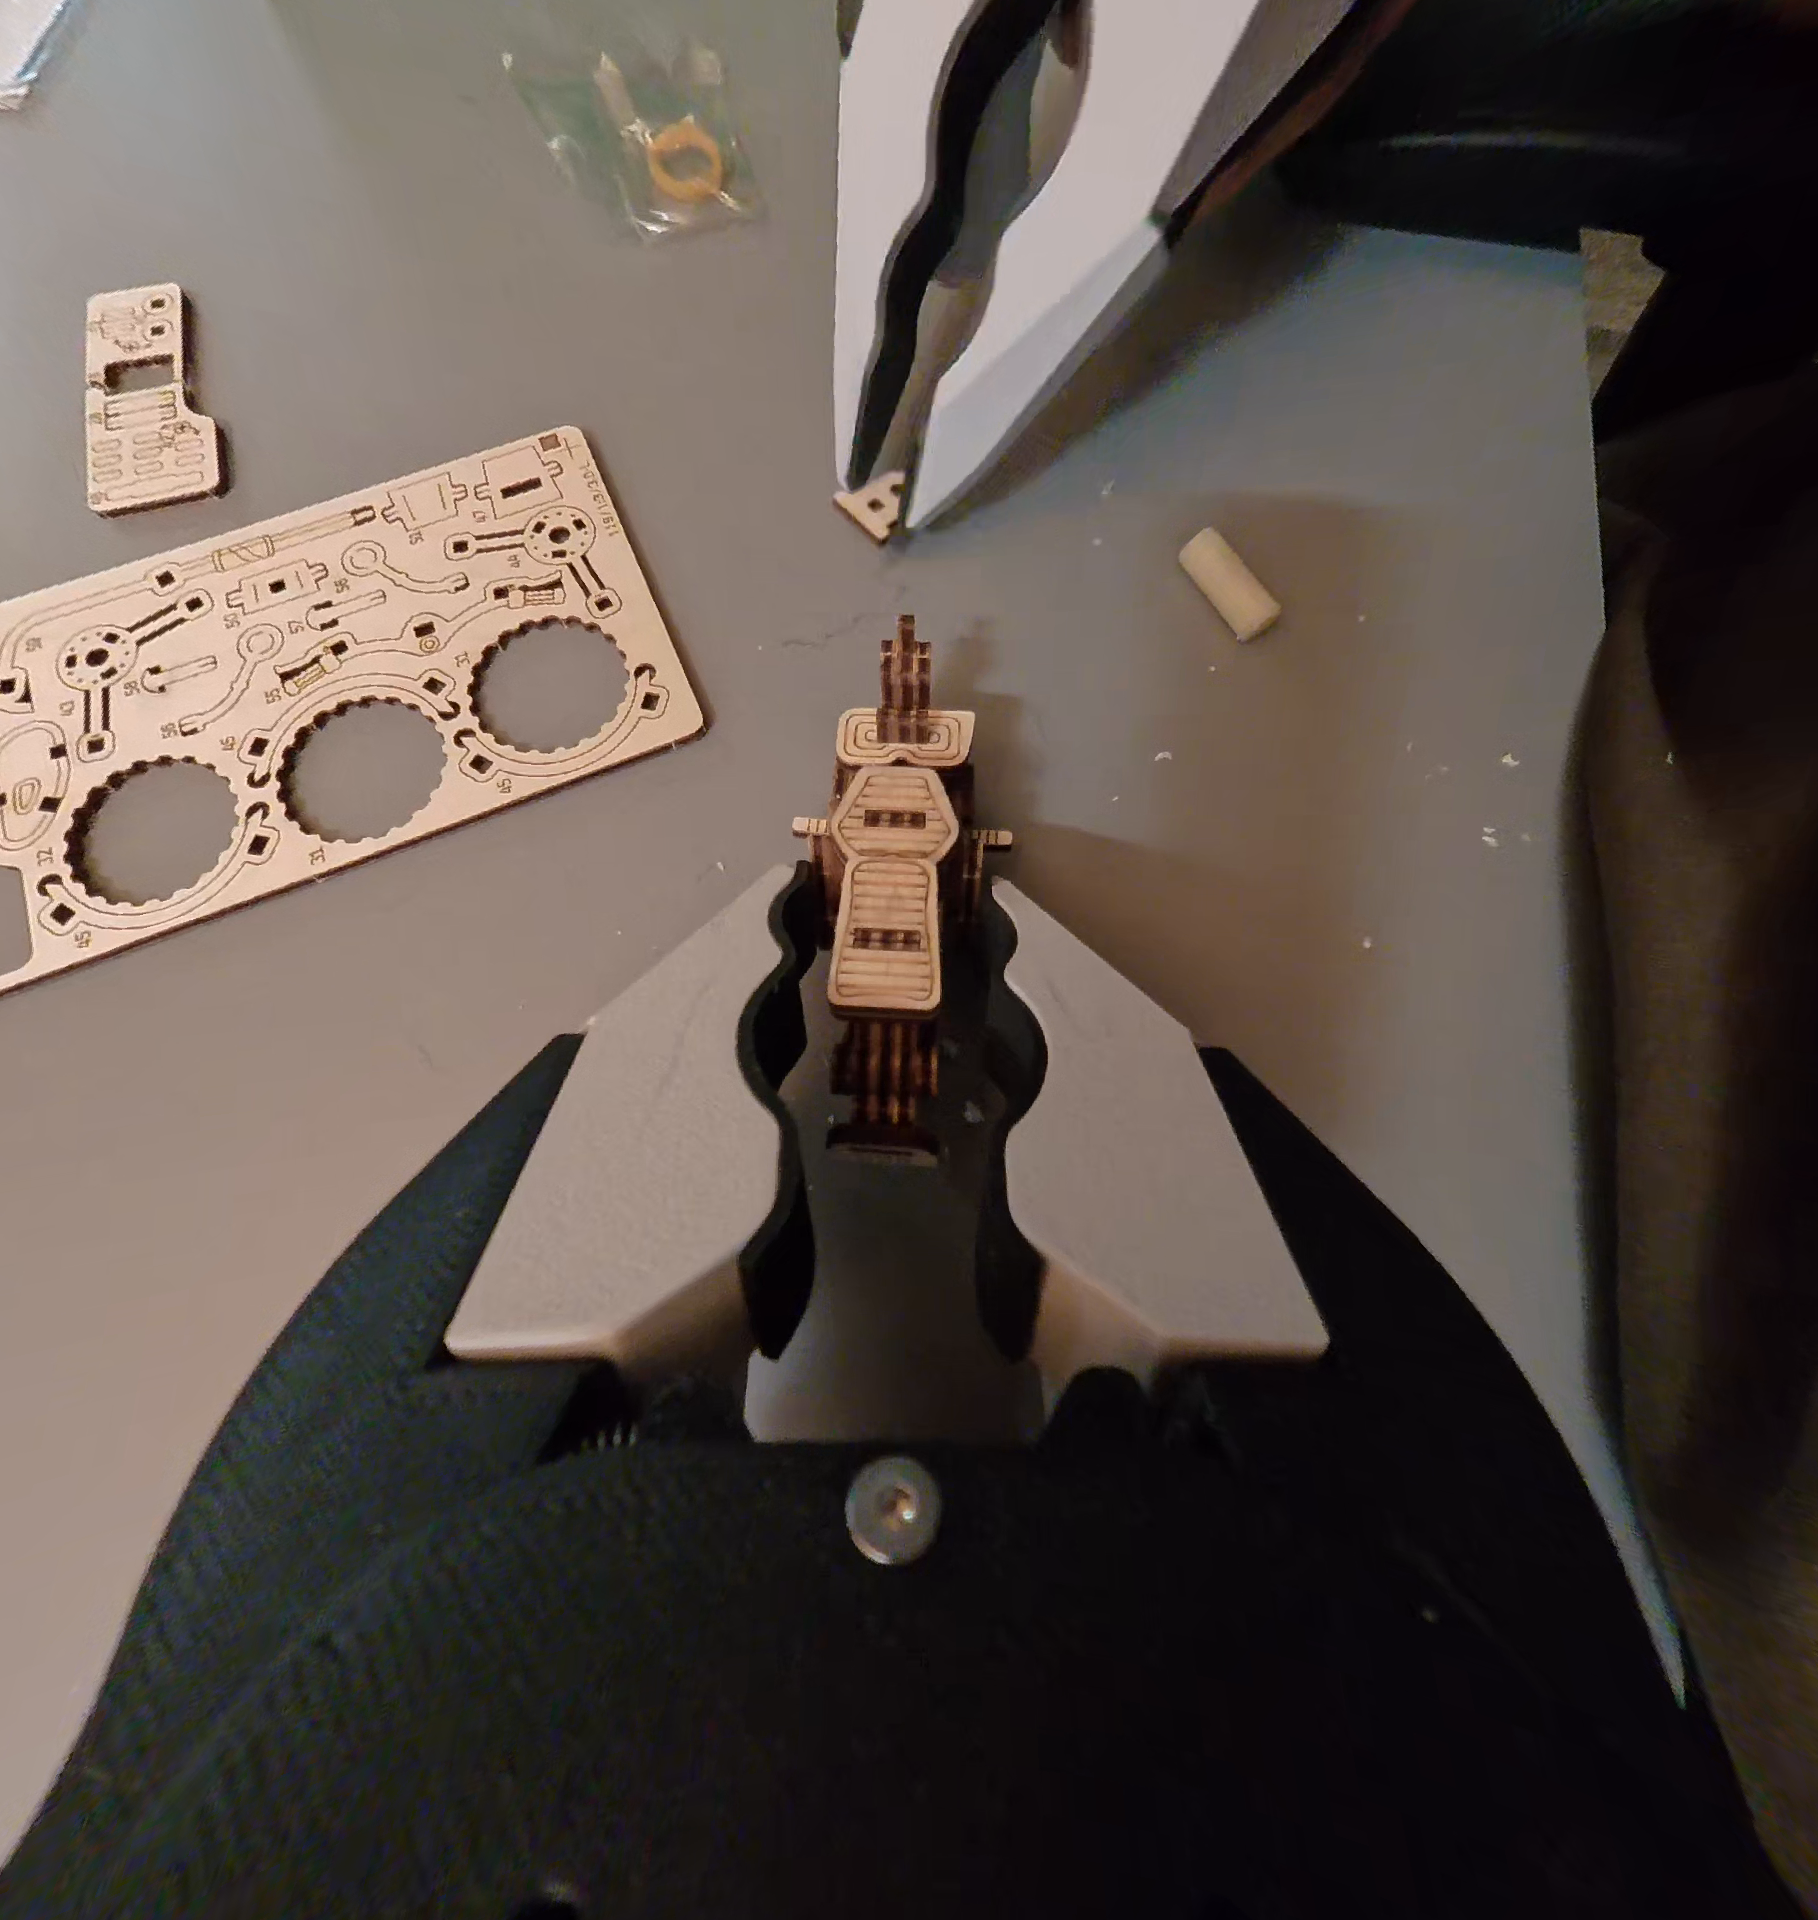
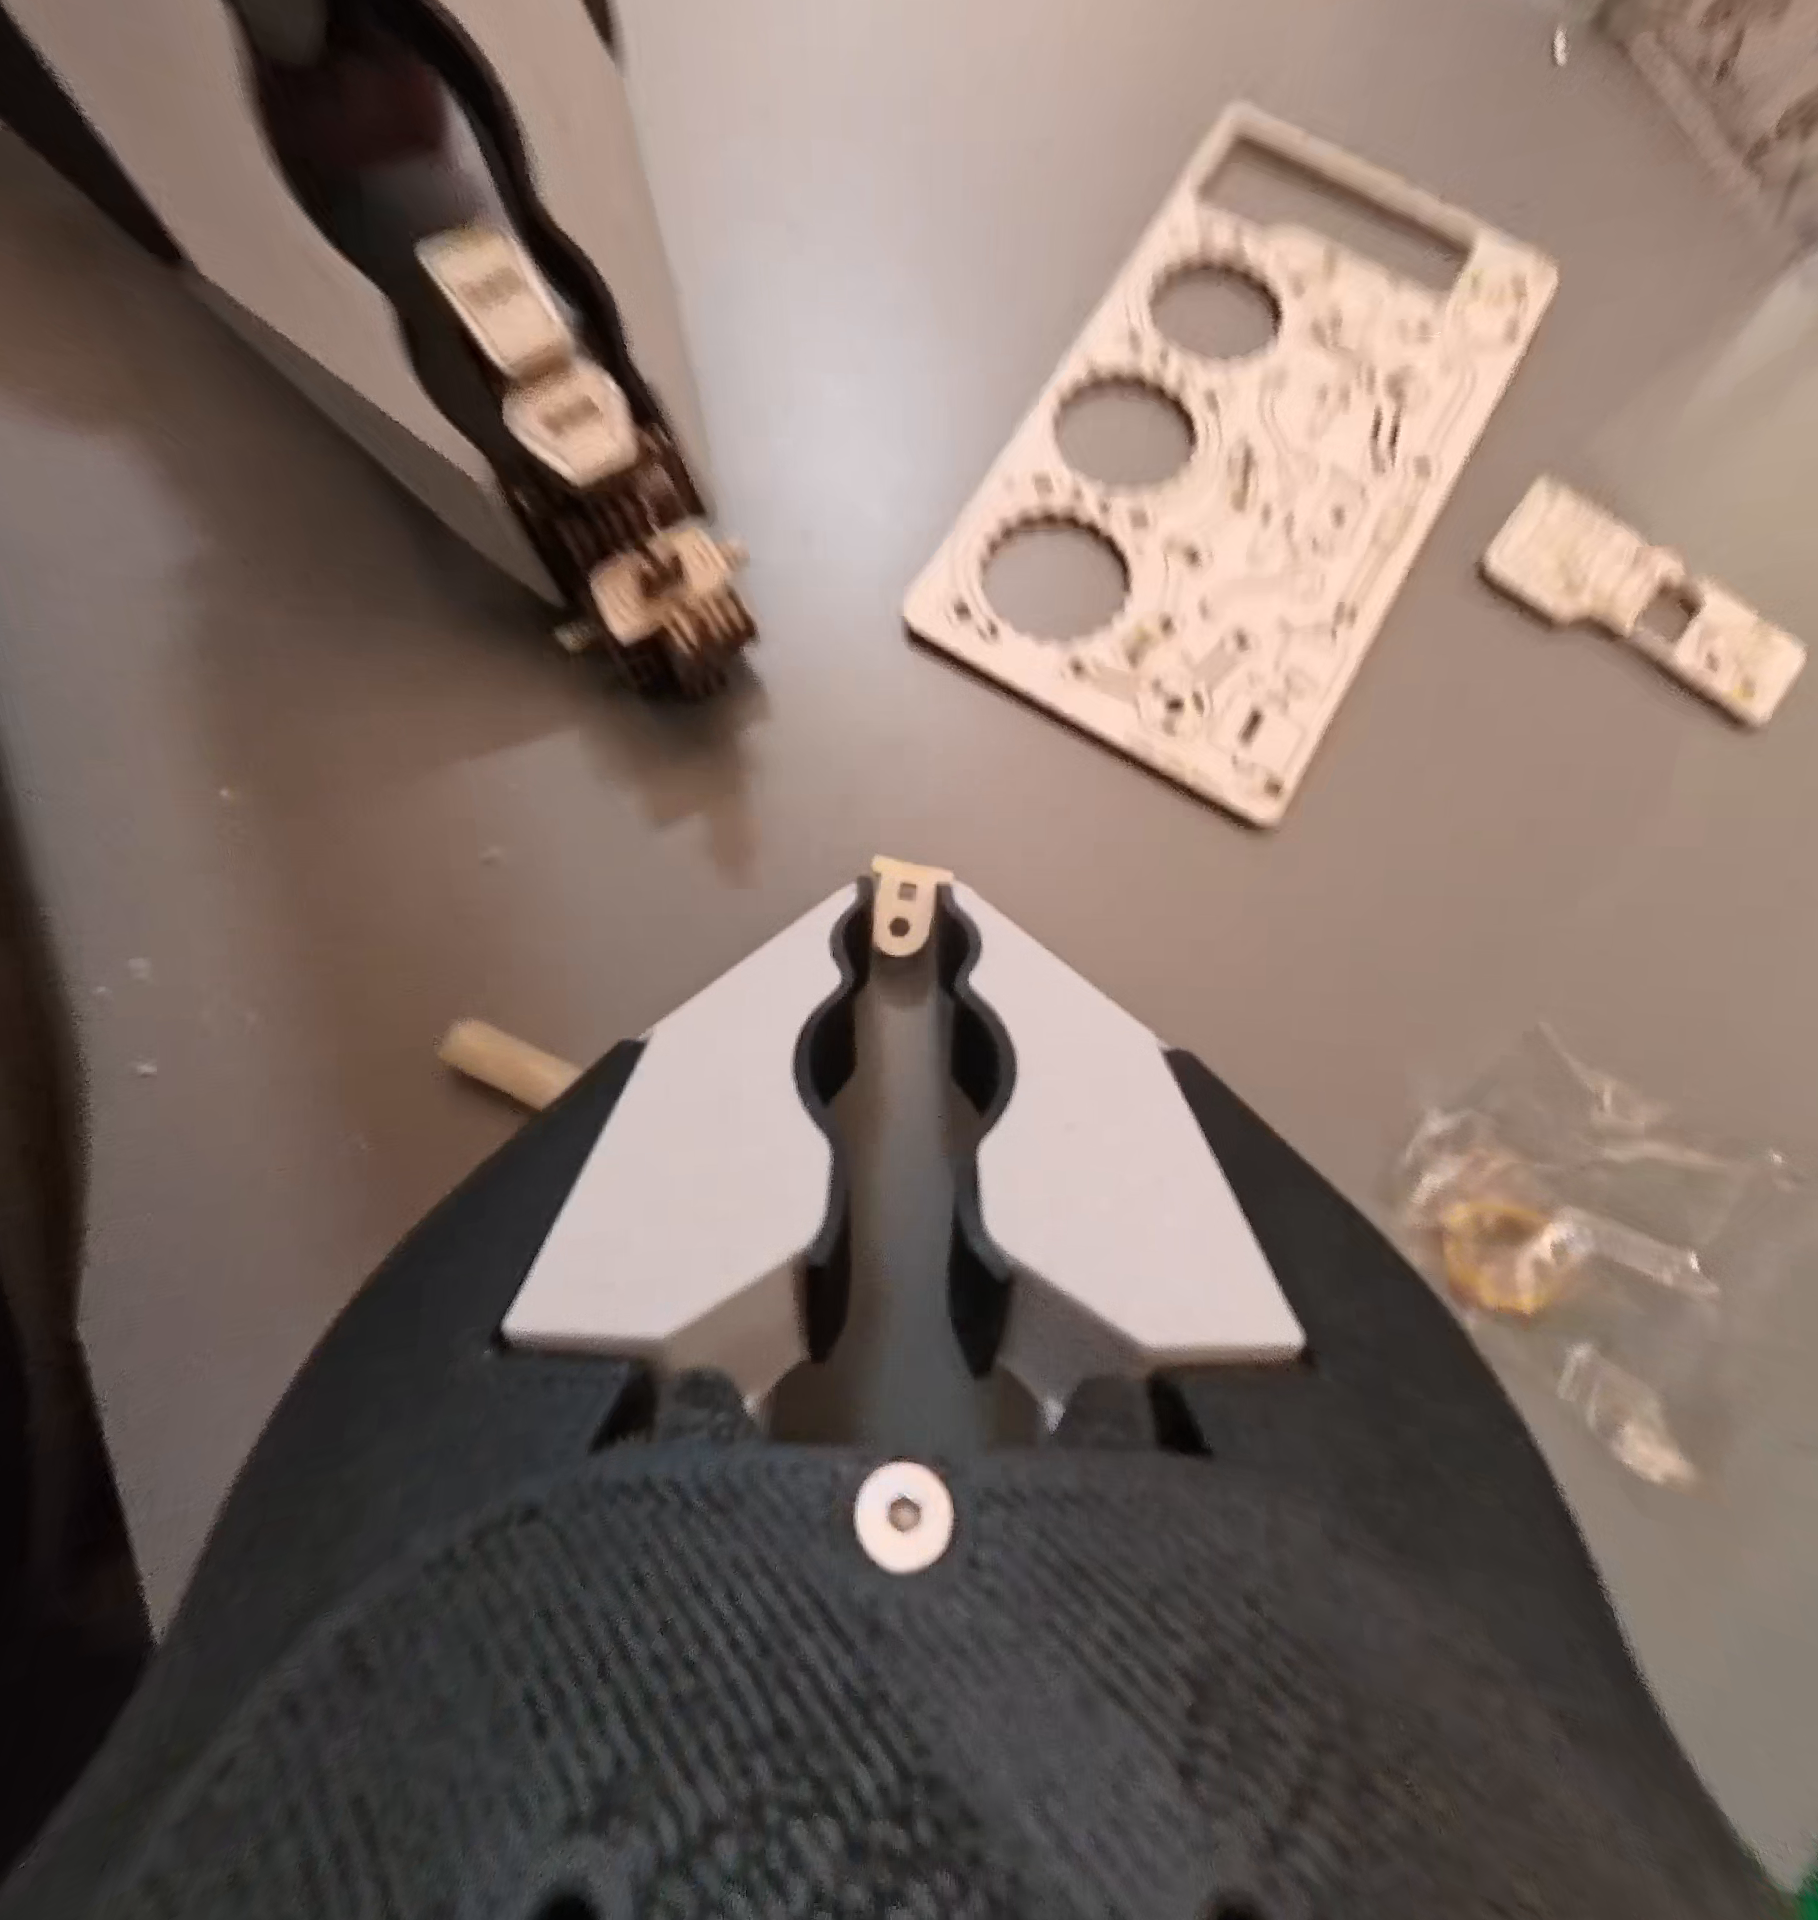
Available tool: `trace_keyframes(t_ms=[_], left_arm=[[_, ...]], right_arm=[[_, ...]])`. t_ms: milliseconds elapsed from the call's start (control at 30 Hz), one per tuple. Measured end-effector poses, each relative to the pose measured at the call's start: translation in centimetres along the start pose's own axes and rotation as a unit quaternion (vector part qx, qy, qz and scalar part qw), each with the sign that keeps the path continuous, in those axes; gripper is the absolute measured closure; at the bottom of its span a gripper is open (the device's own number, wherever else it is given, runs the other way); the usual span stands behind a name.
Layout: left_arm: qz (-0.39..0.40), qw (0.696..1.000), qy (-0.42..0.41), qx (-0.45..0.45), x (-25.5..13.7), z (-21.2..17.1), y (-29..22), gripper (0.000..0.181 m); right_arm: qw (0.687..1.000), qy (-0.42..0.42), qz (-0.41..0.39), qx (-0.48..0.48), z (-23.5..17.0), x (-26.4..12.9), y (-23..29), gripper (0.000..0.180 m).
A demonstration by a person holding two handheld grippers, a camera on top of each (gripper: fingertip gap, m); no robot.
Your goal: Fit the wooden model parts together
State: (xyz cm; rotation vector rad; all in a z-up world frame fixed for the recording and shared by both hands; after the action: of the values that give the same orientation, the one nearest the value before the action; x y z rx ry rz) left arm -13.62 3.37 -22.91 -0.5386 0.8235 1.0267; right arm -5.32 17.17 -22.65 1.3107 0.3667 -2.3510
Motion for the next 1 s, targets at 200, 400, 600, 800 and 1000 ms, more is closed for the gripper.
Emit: trace_keyframes(t_ms=[200,400,600,800,1000], left_arm=[[-0.001,1.000,0.000,0.005,0.0,0.0,-0.1,0.152],[-0.004,1.000,0.000,0.006,0.0,0.0,-0.1,0.152],[-0.001,1.000,0.000,0.008,0.0,0.0,-0.2,0.152],[-0.006,1.000,0.000,0.005,0.0,0.0,-0.1,0.152],[-0.007,1.000,0.000,0.003,0.0,0.0,-0.1,0.152]], right_arm=[[0.985,-0.125,0.014,-0.119,3.7,-1.9,2.8,0.170],[0.976,-0.110,0.070,-0.174,3.9,-1.4,2.4,0.170],[0.963,-0.095,0.120,-0.222,4.1,-0.9,1.7,0.170],[0.951,-0.083,0.142,-0.263,4.5,-0.3,1.6,0.170],[0.940,-0.066,0.172,-0.286,4.8,-0.1,1.3,0.170]])
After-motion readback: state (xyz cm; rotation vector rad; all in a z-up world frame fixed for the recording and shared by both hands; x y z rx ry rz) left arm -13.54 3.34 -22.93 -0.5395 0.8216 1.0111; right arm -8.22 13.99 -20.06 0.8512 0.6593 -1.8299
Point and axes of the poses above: each gripper's, where its closed fingertips meet, x out along the fingers, z out of its top, y = z × x across the jaws, the point moved 6 cm from there along -x, back along the fingers, and after that the axes turned 13 degrees about y, right-handed, at the moved point
